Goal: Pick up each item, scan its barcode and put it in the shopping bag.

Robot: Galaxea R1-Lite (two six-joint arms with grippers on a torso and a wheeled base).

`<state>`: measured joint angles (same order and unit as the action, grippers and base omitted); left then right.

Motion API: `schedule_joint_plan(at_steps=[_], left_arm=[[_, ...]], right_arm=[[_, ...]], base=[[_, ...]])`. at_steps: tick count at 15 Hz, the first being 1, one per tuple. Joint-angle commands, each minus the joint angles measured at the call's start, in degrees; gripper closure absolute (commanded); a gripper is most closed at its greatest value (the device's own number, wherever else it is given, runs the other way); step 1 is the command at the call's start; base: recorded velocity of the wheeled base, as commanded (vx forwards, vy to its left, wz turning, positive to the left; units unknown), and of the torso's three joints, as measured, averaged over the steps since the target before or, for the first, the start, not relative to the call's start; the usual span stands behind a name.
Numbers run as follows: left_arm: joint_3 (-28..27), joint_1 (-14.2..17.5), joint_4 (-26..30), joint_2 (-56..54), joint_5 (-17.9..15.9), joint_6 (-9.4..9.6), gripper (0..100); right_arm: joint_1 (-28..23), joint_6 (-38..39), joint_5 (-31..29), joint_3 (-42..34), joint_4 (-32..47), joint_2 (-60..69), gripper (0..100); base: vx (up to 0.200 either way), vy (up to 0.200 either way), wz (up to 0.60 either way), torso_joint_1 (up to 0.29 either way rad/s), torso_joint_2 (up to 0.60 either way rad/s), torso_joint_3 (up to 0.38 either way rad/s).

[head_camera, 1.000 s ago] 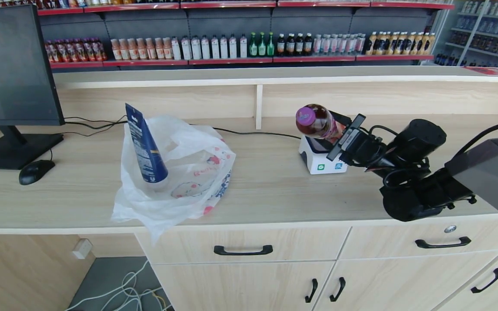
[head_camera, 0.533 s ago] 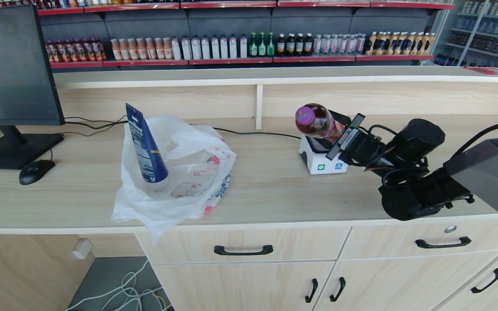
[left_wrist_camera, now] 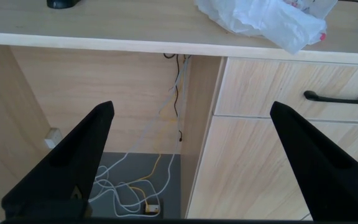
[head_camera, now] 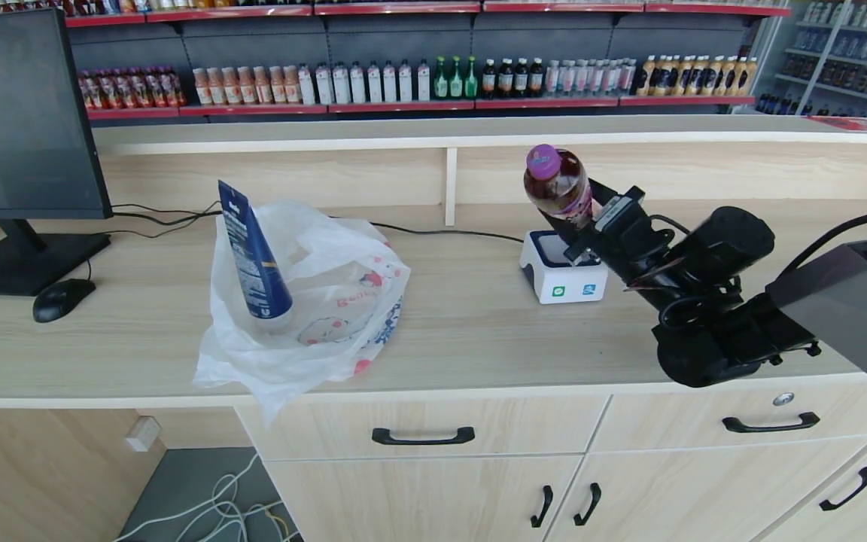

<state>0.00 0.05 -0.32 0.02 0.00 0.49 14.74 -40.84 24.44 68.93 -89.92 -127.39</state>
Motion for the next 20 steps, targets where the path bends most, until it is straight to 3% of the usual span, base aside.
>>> schedule_joint_plan(at_steps=[1,3,6,11,17,20], left_arm=[[0.0,0.04,-0.03,-0.02,0.0,0.04,0],[0.0,0.04,-0.03,-0.02,0.0,-0.05,0],[0.0,0.04,-0.03,-0.02,0.0,0.04,0],[0.0,0.04,-0.03,-0.02,0.0,0.04,0],[0.0,0.04,-0.03,-0.02,0.0,0.04,0],[0.0,-0.05,-0.03,-0.02,0.0,0.13,0]], right_arm=[[1.61,1.38,-3.61,-1.51,-0.08,2.24,100],[4.07,4.36,-12.49,-4.24,-0.08,6.1,100],[6.44,10.16,-19.78,-5.56,-0.08,9.53,100],[5.48,18.07,-23.74,-12.5,-0.08,16.39,100],[4.69,26.69,-24.18,-26.3,-0.08,23.68,100],[4.6,30.73,-24.18,-28.58,-0.08,24.03,100]], base=[[0.0,0.0,0.0,0.0,0.0,0.0],[0.0,0.0,0.0,0.0,0.0,0.0],[0.0,0.0,0.0,0.0,0.0,0.0],[0.0,0.0,0.0,0.0,0.0,0.0],[0.0,0.0,0.0,0.0,0.0,0.0],[0.0,0.0,0.0,0.0,0.0,0.0]])
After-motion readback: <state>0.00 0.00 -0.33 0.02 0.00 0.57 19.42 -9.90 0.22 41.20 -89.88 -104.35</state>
